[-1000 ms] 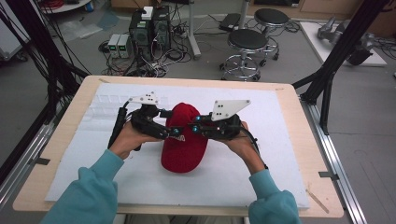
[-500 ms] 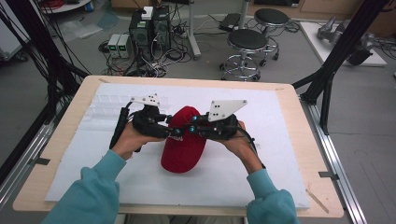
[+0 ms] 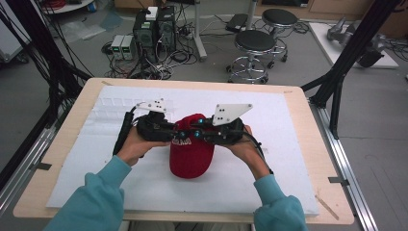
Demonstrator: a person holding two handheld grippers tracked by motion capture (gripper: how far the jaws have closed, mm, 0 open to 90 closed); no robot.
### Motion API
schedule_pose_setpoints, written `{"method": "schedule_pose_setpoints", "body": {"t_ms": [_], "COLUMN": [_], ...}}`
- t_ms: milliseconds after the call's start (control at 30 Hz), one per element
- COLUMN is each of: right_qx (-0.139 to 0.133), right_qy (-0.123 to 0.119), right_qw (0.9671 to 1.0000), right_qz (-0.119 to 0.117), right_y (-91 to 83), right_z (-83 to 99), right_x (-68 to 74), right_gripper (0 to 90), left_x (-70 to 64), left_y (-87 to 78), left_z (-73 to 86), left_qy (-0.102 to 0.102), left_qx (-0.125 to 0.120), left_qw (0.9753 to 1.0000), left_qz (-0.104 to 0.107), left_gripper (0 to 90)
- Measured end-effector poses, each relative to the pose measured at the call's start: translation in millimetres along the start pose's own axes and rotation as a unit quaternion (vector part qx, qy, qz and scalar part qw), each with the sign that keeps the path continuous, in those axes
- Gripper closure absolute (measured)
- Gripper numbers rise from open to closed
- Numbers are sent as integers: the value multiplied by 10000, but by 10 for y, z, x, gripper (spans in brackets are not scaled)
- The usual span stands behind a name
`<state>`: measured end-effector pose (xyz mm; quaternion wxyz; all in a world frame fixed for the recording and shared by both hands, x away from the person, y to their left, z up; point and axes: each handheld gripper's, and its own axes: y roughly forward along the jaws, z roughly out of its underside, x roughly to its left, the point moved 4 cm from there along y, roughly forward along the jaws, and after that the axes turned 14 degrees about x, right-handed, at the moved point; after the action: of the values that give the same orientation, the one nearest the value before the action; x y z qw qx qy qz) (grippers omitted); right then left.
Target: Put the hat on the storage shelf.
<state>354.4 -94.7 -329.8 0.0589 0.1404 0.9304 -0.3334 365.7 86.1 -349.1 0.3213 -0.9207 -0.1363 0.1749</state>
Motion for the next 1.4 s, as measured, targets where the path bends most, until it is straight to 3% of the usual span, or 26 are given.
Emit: {"method": "schedule_pose_setpoints", "body": {"t_ms": [33,167,267,400,467,700,1000,1200,1400], "right_qx": [-7,-46,-142,-231,-212,-174,-502,-583,-525], "right_qy": [42,144,285,582,764,1023,1450,1587,1755], "right_qw": [10000,9998,9992,9971,9962,9938,9868,9832,9812], "right_qz": [-22,85,259,426,367,391,525,690,615], "right_y": [-3,-13,-32,-39,-37,-87,-280,-361,-353], "right_z": [0,5,3,14,30,29,88,122,189], "right_x": [6,-8,-20,-57,-72,-53,-8,65,131], "right_gripper": [762,569,334,120,104,105,105,105,105], "left_x": [0,17,26,27,31,69,118,172,184], "left_y": [-4,-33,-52,-72,-76,-128,-220,-283,-366], "left_z": [-1,7,11,11,11,20,-23,-43,-107], "left_qy": [9,28,-8,16,18,-14,26,-31,19], "left_qx": [-16,-38,-90,-116,-115,-187,-292,-366,-515], "left_qw": [10000,9999,9998,9997,9996,9993,9983,9976,9963], "left_qz": [-35,-141,-195,-223,-254,-330,-509,-594,-681], "left_gripper": [788,806,810,812,812,813,814,818,819]}}
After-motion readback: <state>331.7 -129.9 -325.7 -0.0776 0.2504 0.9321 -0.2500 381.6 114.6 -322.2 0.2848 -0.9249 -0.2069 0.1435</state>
